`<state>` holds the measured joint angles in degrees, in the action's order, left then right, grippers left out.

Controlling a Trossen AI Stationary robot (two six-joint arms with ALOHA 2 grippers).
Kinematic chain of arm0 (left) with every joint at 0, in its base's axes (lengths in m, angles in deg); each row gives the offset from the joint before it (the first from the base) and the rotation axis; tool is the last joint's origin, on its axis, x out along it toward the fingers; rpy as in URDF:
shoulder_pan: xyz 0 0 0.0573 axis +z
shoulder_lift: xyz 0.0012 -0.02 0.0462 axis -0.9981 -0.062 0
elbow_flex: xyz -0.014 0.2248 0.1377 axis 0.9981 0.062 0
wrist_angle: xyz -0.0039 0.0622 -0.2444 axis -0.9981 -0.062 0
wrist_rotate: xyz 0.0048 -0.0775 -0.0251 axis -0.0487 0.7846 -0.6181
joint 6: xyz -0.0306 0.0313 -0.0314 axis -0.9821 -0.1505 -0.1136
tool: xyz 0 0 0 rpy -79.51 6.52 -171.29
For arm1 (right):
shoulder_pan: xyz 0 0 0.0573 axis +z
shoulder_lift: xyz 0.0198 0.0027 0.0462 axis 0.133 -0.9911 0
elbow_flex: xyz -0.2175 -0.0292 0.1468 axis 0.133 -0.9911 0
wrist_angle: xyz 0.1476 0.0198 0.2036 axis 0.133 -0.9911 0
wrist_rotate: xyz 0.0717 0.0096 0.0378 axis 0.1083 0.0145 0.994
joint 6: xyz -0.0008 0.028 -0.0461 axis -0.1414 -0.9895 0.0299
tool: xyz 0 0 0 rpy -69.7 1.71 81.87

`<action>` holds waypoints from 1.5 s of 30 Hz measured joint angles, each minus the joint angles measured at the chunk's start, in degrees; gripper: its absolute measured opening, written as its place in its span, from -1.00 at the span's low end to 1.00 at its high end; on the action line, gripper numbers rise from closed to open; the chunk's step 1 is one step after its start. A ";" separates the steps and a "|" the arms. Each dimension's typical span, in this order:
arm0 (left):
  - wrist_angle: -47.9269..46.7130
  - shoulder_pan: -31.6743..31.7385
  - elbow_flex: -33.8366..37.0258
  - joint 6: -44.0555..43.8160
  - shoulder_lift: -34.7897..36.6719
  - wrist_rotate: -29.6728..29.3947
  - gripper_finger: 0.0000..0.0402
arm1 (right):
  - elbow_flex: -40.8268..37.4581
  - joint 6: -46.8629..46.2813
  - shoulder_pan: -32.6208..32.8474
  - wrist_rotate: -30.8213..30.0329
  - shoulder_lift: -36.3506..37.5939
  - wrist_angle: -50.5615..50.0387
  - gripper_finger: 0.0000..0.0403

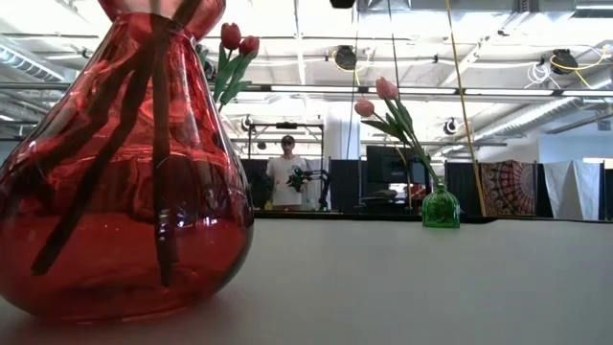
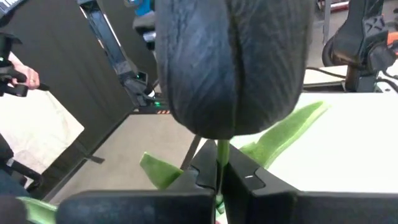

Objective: Sort flowers into vase by color
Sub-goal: Put the black flower into the red vase

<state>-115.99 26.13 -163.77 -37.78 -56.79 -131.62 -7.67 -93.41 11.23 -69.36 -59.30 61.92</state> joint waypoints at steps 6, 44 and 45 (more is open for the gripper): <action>0.00 0.00 0.00 -0.02 0.00 -0.02 -0.44 | -0.01 -0.70 0.00 0.00 -2.06 0.63 -1.00; 0.64 1.86 0.00 0.02 0.00 0.02 -0.44 | -0.02 -1.36 1.11 0.17 -0.60 0.56 -0.13; 0.94 1.86 0.00 0.02 0.00 0.03 -0.44 | -0.02 -1.34 1.11 0.17 -0.22 0.02 -0.10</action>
<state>-115.05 27.99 -163.77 -37.75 -56.79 -131.59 -7.69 -94.74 12.35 -69.19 -59.52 61.94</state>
